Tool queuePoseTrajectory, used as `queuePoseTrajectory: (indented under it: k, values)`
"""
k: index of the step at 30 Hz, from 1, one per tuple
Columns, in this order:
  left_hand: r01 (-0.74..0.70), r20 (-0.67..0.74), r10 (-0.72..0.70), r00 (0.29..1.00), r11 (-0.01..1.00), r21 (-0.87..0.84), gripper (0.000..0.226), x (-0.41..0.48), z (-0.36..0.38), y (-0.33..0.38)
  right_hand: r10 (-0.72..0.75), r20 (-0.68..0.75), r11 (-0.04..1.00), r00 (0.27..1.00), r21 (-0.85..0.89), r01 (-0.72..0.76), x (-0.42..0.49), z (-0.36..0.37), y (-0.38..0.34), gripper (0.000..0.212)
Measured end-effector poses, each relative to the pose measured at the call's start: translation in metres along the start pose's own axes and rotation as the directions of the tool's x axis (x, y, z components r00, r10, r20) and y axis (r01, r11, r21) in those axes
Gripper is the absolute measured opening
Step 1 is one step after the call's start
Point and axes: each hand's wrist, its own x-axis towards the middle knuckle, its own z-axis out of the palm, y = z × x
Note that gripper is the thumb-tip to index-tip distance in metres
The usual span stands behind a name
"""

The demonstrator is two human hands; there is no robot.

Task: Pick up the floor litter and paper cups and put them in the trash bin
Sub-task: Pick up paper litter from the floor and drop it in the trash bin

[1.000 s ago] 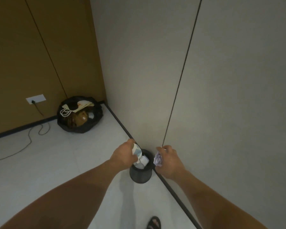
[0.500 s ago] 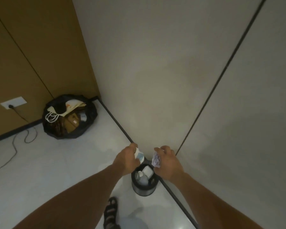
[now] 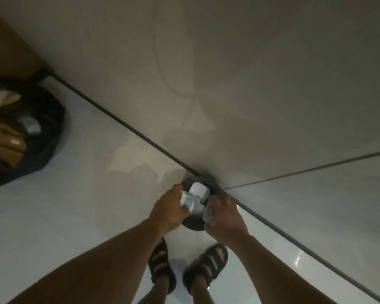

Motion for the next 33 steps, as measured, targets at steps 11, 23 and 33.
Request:
queuePoseTrajectory:
  k: [11,23,33]
  values:
    - [-0.006,0.150,-0.011,0.989,0.994,0.111,0.086,0.129,0.128,-0.102,0.138,0.028,0.976,0.990,-0.172,-0.131,0.094,0.154,0.093,0.083]
    - [-0.090,0.098,0.068,0.993,0.966,0.241,0.079,0.045,0.041,-0.016,0.157,-0.061,0.987,0.986,-0.013,-0.158,0.006,0.040,0.053,0.075]
    - [-0.366,0.228,0.301,0.926,0.861,0.352,0.080,-0.074,-0.047,0.101,0.396,-0.243,0.916,0.886,0.175,-0.361,-0.157,-0.103,-0.013,0.078]
